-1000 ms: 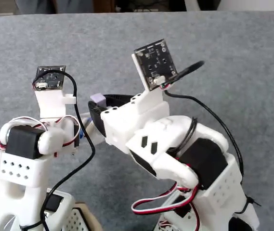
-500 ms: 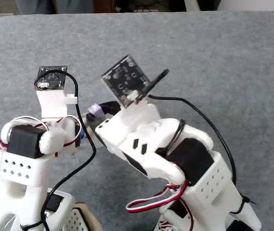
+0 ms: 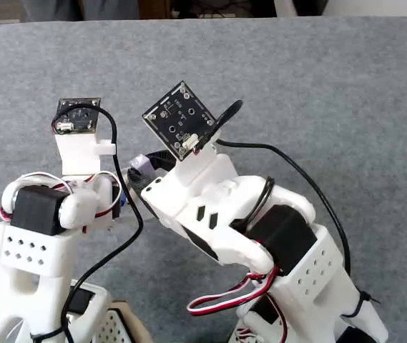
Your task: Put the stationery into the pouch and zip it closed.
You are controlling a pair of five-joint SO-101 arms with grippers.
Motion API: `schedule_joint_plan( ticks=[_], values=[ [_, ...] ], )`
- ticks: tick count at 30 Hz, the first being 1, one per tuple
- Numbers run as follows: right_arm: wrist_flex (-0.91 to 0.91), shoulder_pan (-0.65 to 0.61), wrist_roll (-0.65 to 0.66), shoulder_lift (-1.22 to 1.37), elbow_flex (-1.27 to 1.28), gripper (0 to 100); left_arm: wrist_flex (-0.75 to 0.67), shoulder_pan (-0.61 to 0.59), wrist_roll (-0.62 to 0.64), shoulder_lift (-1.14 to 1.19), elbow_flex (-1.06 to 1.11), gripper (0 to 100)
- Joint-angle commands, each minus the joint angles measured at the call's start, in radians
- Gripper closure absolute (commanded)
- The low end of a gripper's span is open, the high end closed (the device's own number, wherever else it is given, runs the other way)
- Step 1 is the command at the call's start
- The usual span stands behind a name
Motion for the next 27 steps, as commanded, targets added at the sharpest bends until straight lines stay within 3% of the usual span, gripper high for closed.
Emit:
schedule_joint_plan(
  ticks=[1,6,16,21,27],
  values=[
    [-0.008,-0.002,0.014,0.005,-0.045,92.8,0.012,0.01,-0.011,0.006,0.002,97],
    [-0.006,-0.005,0.015,0.005,-0.073,81.2,0.012,0.008,-0.011,0.006,0.001,97],
    [0.002,-0.006,0.017,0.005,-0.143,81.1,0.012,0.008,-0.011,0.006,-0.001,97],
    [0.066,-0.006,0.106,0.007,-0.236,81.1,0.012,0.008,-0.011,0.006,-0.001,97],
    [0.129,-0.006,0.114,0.007,-0.288,81.1,0.012,0.008,-0.011,0.006,-0.002,97]
  ],
)
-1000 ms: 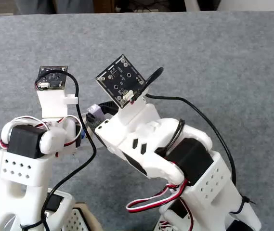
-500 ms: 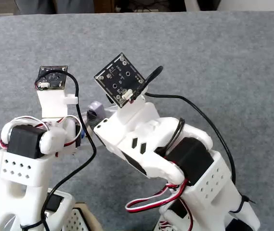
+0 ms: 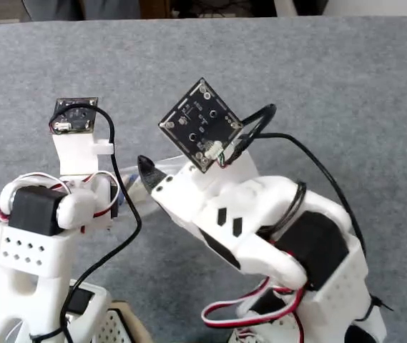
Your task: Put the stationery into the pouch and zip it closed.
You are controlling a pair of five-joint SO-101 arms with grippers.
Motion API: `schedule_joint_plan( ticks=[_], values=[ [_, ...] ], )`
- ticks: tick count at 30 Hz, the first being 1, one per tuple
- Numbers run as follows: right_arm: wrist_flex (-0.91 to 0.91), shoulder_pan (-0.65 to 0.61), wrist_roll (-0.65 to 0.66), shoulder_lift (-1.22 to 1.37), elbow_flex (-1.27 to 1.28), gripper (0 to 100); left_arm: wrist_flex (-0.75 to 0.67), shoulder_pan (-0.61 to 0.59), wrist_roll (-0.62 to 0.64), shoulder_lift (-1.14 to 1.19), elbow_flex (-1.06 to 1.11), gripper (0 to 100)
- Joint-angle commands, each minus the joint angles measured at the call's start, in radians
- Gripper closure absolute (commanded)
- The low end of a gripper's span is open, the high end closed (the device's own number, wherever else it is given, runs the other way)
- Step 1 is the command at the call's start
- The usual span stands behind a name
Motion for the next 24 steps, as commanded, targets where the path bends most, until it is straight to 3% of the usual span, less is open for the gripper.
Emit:
schedule_joint_plan(
  ticks=[1,12,20,24],
  values=[
    [0.018,-0.006,0.009,-0.005,-0.051,81.1,0.012,0.013,-0.009,0.006,-0.002,97],
    [0.018,0.012,0.011,-0.007,-0.044,81.1,0.012,0.016,-0.009,0.006,-0.001,97],
    [0.017,0.235,0.011,-0.007,-0.044,81.1,0.015,0.027,-0.009,0.003,-0.024,97],
    [0.017,0.31,0.005,-0.007,-0.044,81.1,0.017,0.133,-0.009,-0.005,-0.058,97]
  ],
)
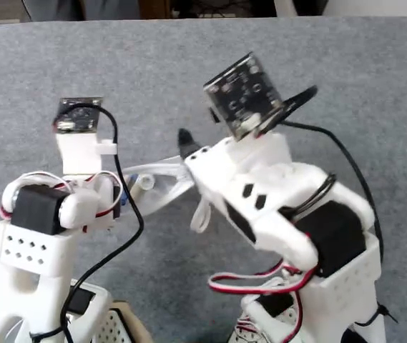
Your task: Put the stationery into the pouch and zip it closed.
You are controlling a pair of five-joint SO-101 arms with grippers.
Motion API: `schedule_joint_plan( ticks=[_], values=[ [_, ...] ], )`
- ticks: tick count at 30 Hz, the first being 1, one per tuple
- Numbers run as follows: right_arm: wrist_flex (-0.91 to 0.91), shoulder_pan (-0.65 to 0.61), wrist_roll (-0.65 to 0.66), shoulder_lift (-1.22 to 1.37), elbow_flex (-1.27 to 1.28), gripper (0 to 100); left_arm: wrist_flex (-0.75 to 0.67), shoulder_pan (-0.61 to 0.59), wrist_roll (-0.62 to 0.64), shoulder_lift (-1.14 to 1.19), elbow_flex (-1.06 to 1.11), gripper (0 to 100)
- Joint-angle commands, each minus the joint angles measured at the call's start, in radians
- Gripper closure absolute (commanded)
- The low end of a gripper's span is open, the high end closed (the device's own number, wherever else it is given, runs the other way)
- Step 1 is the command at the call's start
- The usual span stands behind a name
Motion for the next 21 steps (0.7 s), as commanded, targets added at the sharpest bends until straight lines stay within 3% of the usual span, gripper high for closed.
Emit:
schedule_joint_plan(
  ticks=[1,5,13,21],
  values=[
    [0.003,0.069,0.0,-0.007,-0.035,81.1,0.017,0.119,-0.009,-0.009,-0.041,97],
    [0.034,0.143,-0.002,-0.007,-0.035,81.1,0.017,0.213,-0.009,-0.011,-0.038,97],
    [0.19,0.381,0.005,-0.007,-0.035,81.1,0.017,0.259,-0.009,-0.137,-0.07,97],
    [0.328,0.391,0.006,-0.008,-0.015,81.1,0.012,0.248,-0.008,-0.144,-0.028,97]
  ],
)
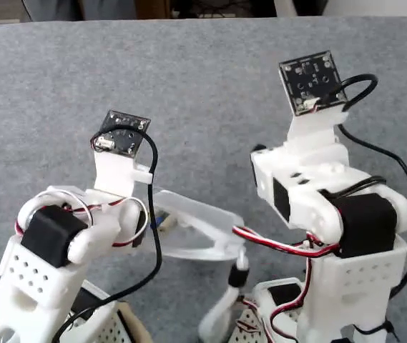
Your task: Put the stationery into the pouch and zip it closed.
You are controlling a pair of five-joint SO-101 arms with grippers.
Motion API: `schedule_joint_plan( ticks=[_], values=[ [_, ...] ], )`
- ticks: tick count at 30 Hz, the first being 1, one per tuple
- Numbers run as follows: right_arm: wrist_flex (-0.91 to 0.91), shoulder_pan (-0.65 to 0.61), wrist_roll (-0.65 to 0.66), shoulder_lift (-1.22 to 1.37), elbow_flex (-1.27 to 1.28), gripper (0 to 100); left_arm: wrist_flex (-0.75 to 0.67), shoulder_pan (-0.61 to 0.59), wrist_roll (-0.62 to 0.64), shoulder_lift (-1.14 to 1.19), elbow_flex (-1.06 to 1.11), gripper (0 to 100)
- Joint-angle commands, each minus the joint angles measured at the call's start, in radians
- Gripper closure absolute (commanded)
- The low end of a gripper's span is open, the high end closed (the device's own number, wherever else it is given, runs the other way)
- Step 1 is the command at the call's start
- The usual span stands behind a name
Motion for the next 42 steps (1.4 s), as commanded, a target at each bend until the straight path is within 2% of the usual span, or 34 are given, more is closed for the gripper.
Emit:
schedule_joint_plan(
  ticks=[1,6,12,20,26,32,42],
  values=[
    [0.015,0.012,0.014,-0.015,0.001,81.1,0.0,0.004,-0.002,-0.018,-0.01,97],
    [0.015,0.008,0.143,-0.053,0.076,81.1,-0.095,-0.099,0.005,-0.017,0.025,97],
    [0.015,0.006,0.157,-0.107,0.124,81.5,-0.213,-0.128,0.005,-0.017,0.128,97],
    [0.015,0.005,0.158,-0.163,0.213,95.3,-0.364,-0.162,0.005,-0.015,0.213,97],
    [0.015,0.005,0.157,-0.199,0.271,85.8,-0.491,-0.248,0.006,0.054,0.274,97],
    [0.015,0.003,0.155,-0.223,0.349,83.9,-0.491,-0.328,0.006,0.288,0.226,97],
    [-0.011,-0.295,0.103,-0.231,0.452,83.7,-0.422,-0.343,0.006,0.448,0.153,97]
  ],
)
